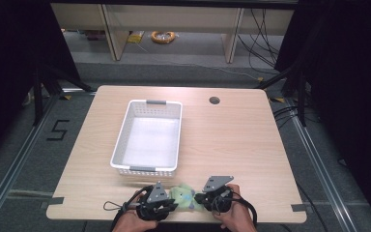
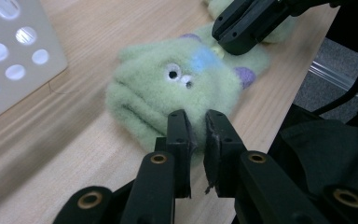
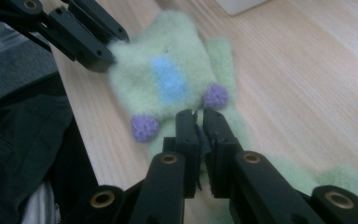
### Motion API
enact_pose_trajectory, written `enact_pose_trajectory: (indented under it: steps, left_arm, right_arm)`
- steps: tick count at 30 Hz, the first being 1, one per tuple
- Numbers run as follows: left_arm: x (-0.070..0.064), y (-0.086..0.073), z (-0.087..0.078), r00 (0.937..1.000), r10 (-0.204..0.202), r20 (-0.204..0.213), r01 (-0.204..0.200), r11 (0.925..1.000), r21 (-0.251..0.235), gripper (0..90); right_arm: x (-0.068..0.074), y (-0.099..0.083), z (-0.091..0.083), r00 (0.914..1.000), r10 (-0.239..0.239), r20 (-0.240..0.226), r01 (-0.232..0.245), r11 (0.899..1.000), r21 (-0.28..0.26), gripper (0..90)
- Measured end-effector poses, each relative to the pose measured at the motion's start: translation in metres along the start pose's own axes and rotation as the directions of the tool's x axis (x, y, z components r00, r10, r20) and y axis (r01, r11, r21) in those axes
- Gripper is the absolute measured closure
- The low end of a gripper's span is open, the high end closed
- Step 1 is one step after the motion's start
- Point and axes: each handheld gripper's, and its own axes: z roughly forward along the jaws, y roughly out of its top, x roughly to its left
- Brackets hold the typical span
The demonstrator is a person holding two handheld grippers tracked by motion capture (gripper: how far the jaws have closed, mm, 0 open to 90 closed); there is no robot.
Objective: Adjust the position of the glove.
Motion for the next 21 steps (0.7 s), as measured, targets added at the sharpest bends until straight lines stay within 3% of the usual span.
enact_pose_trajectory:
  steps: [3, 4, 6, 7, 8, 12, 13, 14, 15, 16, 17, 19, 21]
  left_arm:
    - [0.000, 0.003, -0.006, 0.9998, 0.020, -0.003, -0.020, 0.9998, -0.008, 80.9]
    - [-0.003, 0.003, -0.006, 1.0000, -0.008, 0.002, 0.008, 0.9990, -0.045, 80.9]
    - [-0.005, 0.008, -0.012, 0.9997, -0.023, 0.006, 0.023, 0.9967, -0.077, 81.1]
    - [-0.003, 0.011, -0.016, 0.9999, 0.016, -0.005, -0.017, 0.9978, -0.063, 81.1]
    - [-0.006, 0.014, -0.016, 0.9999, -0.014, 0.002, 0.014, 0.9964, -0.083, 81.1]
    - [-0.012, 0.026, -0.015, 0.9998, 0.012, 0.019, -0.010, 0.9936, -0.112, 81.1]
    - [-0.018, 0.034, -0.010, 0.9993, 0.001, 0.039, 0.004, 0.9918, -0.128, 81.1]
    - [-0.018, 0.034, -0.010, 0.9993, 0.001, 0.039, 0.004, 0.9918, -0.128, 81.1]
    - [-0.023, 0.043, -0.006, 0.9986, 0.033, 0.042, -0.027, 0.9903, -0.136, 81.1]
    - [-0.027, 0.048, -0.003, 0.9987, 0.028, 0.043, -0.022, 0.9912, -0.131, 81.1]
    - [-0.029, 0.053, 0.000, 0.9967, 0.060, 0.054, -0.053, 0.9908, -0.124, 81.1]
    - [-0.034, 0.056, 0.006, 0.9970, 0.046, 0.063, -0.038, 0.9905, -0.132, 81.2]
    - [-0.045, 0.067, 0.020, 0.9924, 0.092, 0.082, -0.082, 0.9895, -0.118, 81.2]
  right_arm:
    - [0.001, 0.008, -0.008, 0.9998, -0.020, 0.005, 0.020, 0.999, -0.046, 88.1]
    - [0.001, 0.008, -0.008, 0.9998, -0.020, 0.005, 0.020, 0.999, -0.046, 88.1]
    - [0.001, 0.012, -0.018, 0.9997, -0.023, 0.010, 0.024, 0.998, -0.052, 88.4]
    - [0.000, 0.013, -0.021, 0.9994, -0.032, 0.013, 0.033, 0.998, -0.059, 88.4]
    - [-0.001, 0.014, -0.026, 0.9996, -0.028, 0.003, 0.028, 0.998, -0.059, 88.4]
    - [-0.005, 0.016, -0.040, 0.9989, -0.039, 0.025, 0.041, 0.996, -0.085, 88.4]
    - [-0.011, 0.014, -0.052, 0.9989, -0.024, 0.040, 0.028, 0.996, -0.088, 88.4]
    - [-0.011, 0.014, -0.052, 0.9989, -0.024, 0.040, 0.028, 0.996, -0.088, 88.4]
    - [-0.015, 0.012, -0.060, 0.9986, -0.019, 0.050, 0.023, 0.996, -0.090, 88.4]
    - [-0.019, 0.009, -0.064, 0.9985, -0.027, 0.047, 0.031, 0.995, -0.090, 88.4]
    - [-0.022, 0.007, -0.069, 0.9985, -0.030, 0.045, 0.033, 0.997, -0.074, 88.4]
    - [-0.028, 0.001, -0.078, 0.9971, -0.021, 0.074, 0.026, 0.998, -0.066, 88.4]
    - [-0.035, -0.006, -0.087, 0.9967, -0.005, 0.081, 0.011, 0.998, -0.066, 88.4]
